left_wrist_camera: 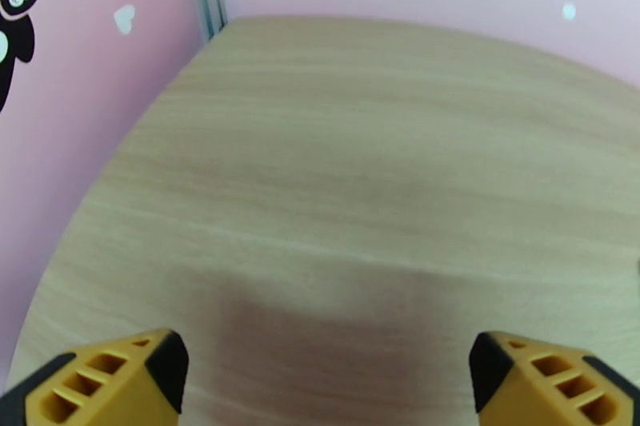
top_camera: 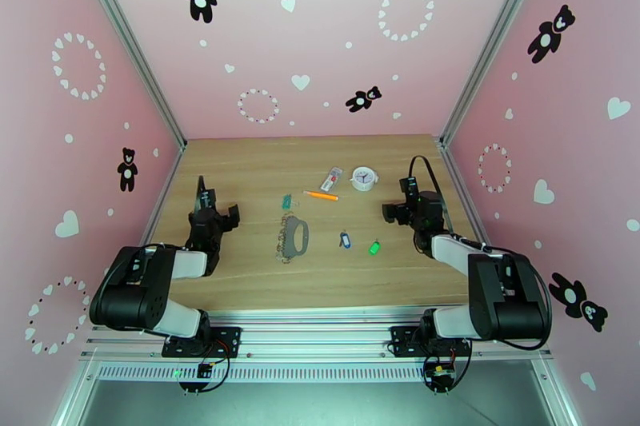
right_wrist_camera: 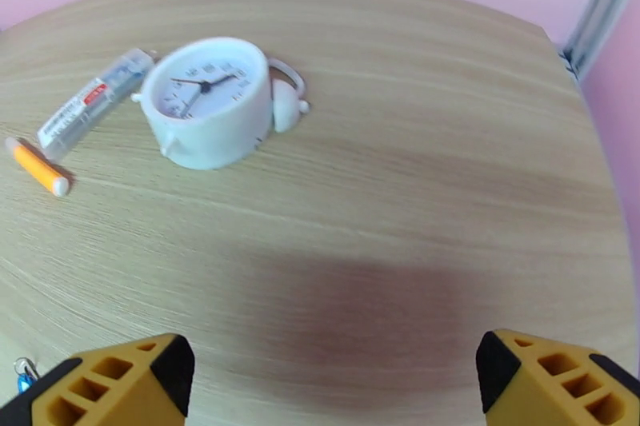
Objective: Remove the keys from the keyring
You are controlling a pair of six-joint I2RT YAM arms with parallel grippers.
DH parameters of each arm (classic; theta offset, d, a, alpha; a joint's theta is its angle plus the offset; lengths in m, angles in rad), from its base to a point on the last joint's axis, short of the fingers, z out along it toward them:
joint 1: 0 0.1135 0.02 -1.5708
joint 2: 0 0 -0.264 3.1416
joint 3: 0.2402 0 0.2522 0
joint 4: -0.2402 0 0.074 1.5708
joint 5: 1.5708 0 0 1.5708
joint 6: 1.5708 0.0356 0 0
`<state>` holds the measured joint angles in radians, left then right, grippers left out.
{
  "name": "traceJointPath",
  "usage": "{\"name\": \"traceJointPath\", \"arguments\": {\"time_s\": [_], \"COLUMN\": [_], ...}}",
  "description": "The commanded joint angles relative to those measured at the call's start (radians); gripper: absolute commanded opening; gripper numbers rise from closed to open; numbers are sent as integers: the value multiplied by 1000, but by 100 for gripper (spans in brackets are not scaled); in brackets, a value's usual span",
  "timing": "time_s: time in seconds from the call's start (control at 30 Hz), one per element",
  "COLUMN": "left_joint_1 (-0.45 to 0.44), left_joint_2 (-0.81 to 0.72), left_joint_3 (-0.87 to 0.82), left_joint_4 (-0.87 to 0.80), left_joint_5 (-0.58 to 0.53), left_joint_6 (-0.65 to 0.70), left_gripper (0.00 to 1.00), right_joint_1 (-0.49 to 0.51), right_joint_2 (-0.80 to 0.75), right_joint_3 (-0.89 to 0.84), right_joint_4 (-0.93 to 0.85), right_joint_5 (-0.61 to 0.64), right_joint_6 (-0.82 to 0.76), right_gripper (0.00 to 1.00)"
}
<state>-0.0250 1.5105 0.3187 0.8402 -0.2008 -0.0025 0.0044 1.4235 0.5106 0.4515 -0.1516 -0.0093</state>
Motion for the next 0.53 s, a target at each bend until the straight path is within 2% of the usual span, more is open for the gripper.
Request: {"name": "traceJointPath", "arguments": {"time_s": [0.0, 0.07, 0.17, 0.5], "left_joint_1": [9, 30, 28, 28], "left_joint_2": [14, 13, 17, 16], "left_joint_3": [48, 59, 57, 59], "left_joint_4": [51, 28, 35, 33], "left_joint_5": [115, 83, 84, 86], "left_joint_6": [21, -14, -14, -12], "left_gripper": [99, 99, 99, 99], "right_joint_1": [15, 17, 11, 15], "right_joint_2": [35, 61, 82, 88], "right_joint_3": [-37, -48, -43, -47], "right_joint_4": [168, 212, 224, 237], "right_joint_5": [-116, -7, 41, 117], "right_joint_6": [-38, 7, 33, 56], "right_gripper": [99, 99, 99, 99]}}
